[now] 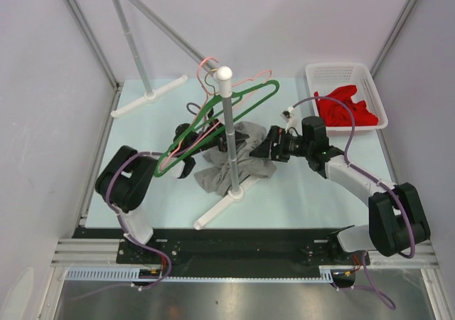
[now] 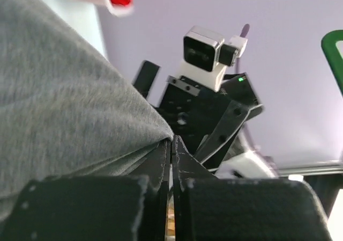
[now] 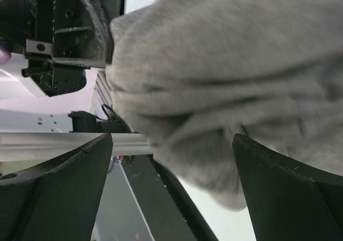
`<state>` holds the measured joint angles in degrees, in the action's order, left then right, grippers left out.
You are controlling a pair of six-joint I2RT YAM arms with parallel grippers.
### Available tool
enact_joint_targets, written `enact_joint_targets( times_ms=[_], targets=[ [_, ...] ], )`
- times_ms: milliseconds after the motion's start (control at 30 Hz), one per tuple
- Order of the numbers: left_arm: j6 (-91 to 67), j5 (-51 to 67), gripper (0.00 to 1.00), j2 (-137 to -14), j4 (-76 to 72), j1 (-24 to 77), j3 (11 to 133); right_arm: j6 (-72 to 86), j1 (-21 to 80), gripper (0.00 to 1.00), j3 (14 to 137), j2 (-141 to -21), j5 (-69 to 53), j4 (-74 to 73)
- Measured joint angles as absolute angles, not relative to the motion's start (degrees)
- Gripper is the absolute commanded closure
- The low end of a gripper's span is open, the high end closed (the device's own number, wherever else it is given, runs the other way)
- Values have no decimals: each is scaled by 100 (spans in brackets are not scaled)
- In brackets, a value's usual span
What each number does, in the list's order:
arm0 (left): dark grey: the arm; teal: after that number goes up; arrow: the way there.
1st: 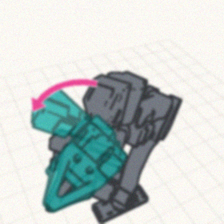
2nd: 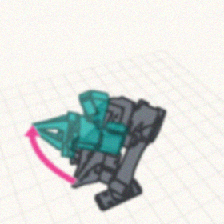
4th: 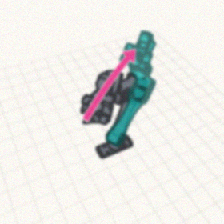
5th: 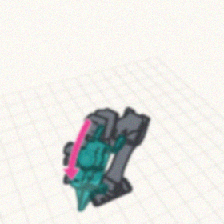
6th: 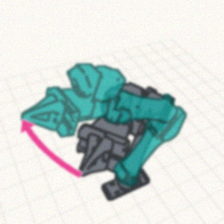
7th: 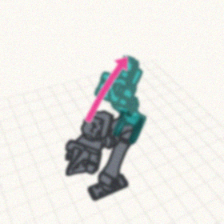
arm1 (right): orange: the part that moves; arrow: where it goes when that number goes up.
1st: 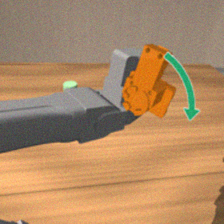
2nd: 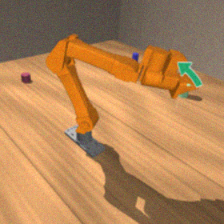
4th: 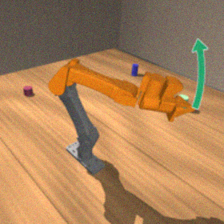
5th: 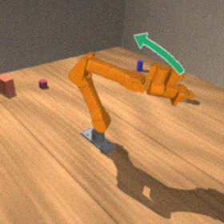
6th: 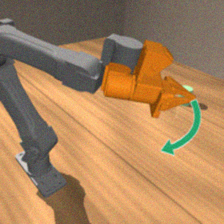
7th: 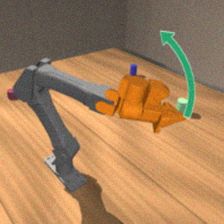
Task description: Remove the t-shirt from the hanger
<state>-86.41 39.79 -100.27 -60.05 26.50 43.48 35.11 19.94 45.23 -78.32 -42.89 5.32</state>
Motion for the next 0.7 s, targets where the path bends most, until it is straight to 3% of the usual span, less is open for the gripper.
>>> enact_joint_targets(
  times_ms=[200,500,600,700],
  targets=[
    [-10171,3966,100,-10403,-6871,3030,3988,3205,2392,0,4195,-7800,-3760,860],
    [-10503,3894,100,-10263,-7070,3157,3824,2978,2639,1,3970,-7754,-2873,1365],
    [-10512,3835,100,-10224,-7094,3133,3817,2895,2808,4,3938,-7754,-2543,1625],
    [-10560,3800,100,-10219,-7137,3129,3795,2779,3037,13,3822,-7754,-2163,2025]
  ],
)
